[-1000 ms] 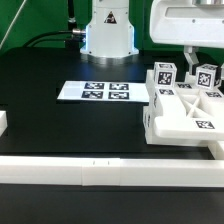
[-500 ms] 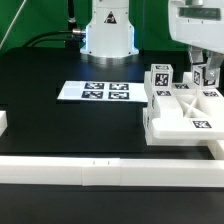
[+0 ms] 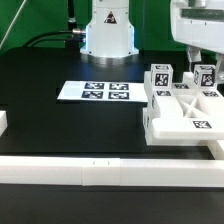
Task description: Assemble chair
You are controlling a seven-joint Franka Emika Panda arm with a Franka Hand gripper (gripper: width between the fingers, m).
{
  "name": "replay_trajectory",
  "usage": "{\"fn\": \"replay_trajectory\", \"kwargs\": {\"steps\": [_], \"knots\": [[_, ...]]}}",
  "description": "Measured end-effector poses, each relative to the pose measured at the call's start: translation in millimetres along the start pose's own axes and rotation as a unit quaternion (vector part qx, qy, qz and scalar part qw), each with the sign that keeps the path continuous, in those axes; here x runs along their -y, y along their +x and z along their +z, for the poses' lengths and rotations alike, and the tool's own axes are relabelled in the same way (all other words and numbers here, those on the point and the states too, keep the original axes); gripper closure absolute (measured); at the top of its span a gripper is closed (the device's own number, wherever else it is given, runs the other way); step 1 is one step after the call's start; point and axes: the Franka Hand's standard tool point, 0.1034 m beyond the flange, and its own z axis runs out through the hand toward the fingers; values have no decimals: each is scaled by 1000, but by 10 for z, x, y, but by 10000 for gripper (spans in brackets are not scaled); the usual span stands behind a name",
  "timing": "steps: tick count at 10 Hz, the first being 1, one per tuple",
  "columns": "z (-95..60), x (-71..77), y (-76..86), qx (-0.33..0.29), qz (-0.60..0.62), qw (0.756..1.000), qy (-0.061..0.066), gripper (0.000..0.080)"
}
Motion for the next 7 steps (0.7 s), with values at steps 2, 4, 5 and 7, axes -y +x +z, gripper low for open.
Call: {"fn": "replay_trajectory", "kwargs": {"steps": [2, 4, 5, 7], "knots": [[6, -6, -3, 0, -94, 996, -3, 152], [-4, 18, -37, 1, -193, 981, -8, 151], [-1, 23, -35, 1, -251, 968, -7, 151], [-10, 29, -15, 0, -341, 940, -13, 151]]}}
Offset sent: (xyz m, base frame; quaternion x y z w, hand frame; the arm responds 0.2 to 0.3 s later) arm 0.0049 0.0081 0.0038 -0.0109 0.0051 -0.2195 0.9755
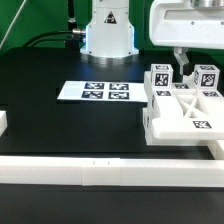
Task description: Assemble chair
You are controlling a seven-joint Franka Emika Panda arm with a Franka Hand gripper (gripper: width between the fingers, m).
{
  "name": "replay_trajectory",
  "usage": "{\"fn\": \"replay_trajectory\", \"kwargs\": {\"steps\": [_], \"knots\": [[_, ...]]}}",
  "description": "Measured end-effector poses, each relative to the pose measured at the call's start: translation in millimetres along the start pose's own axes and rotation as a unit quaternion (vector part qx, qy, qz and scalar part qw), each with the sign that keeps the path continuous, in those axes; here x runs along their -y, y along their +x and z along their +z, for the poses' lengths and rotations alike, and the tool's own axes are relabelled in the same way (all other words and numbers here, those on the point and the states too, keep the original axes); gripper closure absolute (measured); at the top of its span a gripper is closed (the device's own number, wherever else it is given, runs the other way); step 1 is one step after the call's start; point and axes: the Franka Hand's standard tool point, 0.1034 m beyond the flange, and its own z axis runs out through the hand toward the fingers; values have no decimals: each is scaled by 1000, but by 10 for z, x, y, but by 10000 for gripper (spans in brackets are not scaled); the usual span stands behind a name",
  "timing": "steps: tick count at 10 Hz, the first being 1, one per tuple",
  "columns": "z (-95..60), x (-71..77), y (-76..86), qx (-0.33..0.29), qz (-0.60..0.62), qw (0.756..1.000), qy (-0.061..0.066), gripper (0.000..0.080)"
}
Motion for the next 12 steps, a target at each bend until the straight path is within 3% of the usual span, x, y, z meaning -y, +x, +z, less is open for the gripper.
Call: {"fn": "replay_trajectory", "kwargs": {"steps": [6, 9, 11, 12], "knots": [[-4, 21, -16, -4, -223, 974, -29, 151], [18, -11, -5, -2, -306, 951, -32, 151], [18, -9, -7, -2, -306, 951, -32, 414], [18, -11, -6, -2, -306, 952, -32, 414]]}}
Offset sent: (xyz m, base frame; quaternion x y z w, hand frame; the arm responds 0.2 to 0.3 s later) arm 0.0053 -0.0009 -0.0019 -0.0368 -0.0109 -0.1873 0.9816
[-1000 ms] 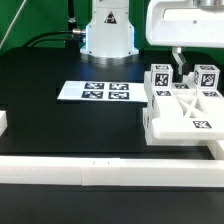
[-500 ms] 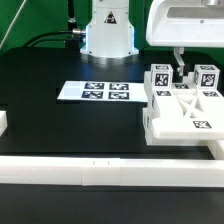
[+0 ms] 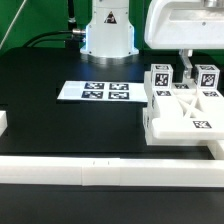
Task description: Assemble chair
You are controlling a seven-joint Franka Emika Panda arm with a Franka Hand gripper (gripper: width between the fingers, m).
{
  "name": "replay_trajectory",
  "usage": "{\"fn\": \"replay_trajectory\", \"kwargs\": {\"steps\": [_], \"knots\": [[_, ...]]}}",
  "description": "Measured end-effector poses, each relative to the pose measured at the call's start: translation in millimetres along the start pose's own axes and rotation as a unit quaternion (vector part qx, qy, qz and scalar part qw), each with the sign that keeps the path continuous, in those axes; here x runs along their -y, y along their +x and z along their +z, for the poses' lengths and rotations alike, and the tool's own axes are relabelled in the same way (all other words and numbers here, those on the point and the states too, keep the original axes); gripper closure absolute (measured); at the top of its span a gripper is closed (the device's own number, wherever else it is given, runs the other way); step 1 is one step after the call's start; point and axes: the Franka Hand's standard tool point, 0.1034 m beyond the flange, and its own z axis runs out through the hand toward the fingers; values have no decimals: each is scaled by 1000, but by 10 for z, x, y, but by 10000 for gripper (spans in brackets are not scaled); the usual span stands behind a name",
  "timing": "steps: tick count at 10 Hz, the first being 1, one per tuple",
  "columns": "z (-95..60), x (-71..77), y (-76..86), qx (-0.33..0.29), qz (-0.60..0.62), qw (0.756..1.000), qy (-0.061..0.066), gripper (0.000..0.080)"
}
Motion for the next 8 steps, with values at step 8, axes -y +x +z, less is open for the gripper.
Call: {"fn": "replay_trajectory", "kwargs": {"steps": [8], "knots": [[7, -20, -4, -15, 244, 969, 24, 515]]}}
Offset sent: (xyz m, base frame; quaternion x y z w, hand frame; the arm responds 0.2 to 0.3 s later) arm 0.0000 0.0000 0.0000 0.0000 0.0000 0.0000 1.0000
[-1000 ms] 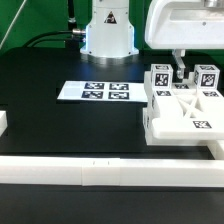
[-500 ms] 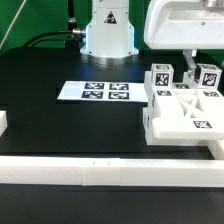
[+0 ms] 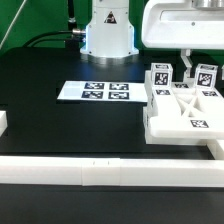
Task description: Assemble chair
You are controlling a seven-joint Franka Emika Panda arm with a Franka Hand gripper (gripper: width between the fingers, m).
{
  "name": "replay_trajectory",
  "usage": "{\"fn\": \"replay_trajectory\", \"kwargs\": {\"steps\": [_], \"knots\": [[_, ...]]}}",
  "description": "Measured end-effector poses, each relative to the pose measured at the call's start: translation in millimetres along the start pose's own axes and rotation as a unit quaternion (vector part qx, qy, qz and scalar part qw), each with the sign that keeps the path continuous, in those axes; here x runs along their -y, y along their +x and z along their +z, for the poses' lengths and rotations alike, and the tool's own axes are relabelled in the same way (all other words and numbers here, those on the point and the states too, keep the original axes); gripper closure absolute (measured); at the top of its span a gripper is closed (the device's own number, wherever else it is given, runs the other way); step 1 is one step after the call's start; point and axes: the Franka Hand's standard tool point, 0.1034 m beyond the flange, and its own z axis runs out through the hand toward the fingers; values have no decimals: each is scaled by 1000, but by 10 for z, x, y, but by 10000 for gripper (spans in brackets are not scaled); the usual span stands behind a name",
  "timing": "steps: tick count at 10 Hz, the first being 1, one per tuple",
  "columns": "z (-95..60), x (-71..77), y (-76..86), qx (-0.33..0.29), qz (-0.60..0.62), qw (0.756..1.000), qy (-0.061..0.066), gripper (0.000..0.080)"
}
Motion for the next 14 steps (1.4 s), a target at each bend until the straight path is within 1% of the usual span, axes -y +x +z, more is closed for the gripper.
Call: {"fn": "replay_trajectory", "kwargs": {"steps": [3, 5, 6, 7, 8, 9, 11, 12, 13, 14], "knots": [[-2, 6, 9, -5, 83, 997, 5, 515], [-5, 6, 16, -5, 148, 989, 7, 515], [-4, 1, 12, -3, 189, 982, 10, 515], [-1, -15, 8, 3, 257, 966, 15, 515], [2, -16, 6, 4, 306, 952, 15, 515], [4, -14, 12, 5, 335, 942, 18, 515], [5, -13, 12, 7, 403, 915, 18, 515], [9, -14, 10, 7, 402, 915, 18, 458], [11, -15, 10, 7, 391, 920, 18, 323], [4, -18, 14, 11, 364, 931, 14, 323]]}}
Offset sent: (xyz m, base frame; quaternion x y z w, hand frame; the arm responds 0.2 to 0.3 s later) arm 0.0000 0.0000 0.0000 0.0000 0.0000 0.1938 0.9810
